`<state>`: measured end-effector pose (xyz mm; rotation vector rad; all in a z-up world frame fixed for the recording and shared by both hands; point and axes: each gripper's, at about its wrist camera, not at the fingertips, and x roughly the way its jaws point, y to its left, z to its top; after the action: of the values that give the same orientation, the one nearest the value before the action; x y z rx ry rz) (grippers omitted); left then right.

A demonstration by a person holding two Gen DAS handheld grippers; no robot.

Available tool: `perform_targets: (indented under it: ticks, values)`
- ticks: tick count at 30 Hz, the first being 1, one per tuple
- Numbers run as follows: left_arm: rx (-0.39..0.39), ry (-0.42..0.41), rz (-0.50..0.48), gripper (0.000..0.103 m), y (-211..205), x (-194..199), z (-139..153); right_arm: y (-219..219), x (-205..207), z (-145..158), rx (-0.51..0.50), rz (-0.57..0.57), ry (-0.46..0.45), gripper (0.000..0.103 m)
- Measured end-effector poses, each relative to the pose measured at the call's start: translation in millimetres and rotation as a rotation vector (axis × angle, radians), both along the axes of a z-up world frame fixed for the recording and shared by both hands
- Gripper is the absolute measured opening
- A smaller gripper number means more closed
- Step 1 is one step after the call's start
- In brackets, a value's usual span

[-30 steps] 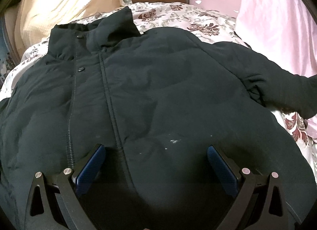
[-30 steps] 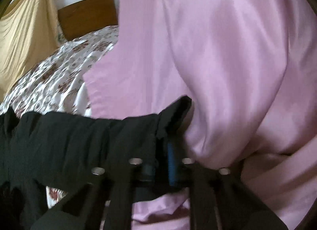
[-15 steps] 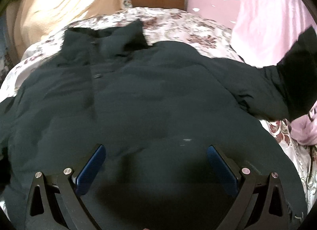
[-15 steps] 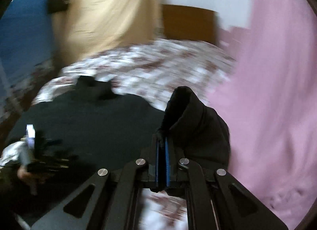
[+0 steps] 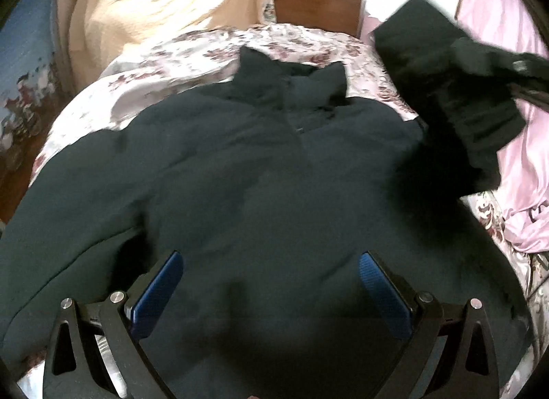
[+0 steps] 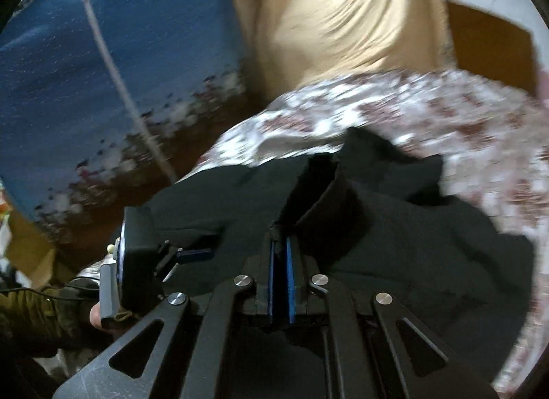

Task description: Fold large clothes

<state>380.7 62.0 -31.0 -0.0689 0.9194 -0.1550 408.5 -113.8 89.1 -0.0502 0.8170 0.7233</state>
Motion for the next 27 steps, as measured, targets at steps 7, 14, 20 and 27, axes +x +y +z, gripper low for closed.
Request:
perform_targets:
  ticks: [7,14,20,27]
  values:
    - [-0.116,0.023,0.005,0.103,40,-6,-16,52,16,-70,0.017,0.039,0.117,0.064]
    - [-0.257,0.040,-0.071,0.103,31,5,-34,7,14,-99,0.006,-0.120,0.107,0.071]
    - [-0.305,0.054,-0.025,0.102,18,30,-40,-50,-10,-109,-0.093,-0.269,0.019,0.072]
    - [-0.305,0.105,0.112,0.007,6,50,-52,-90,-30,-111,-0.144,-0.325,-0.005,0.072]
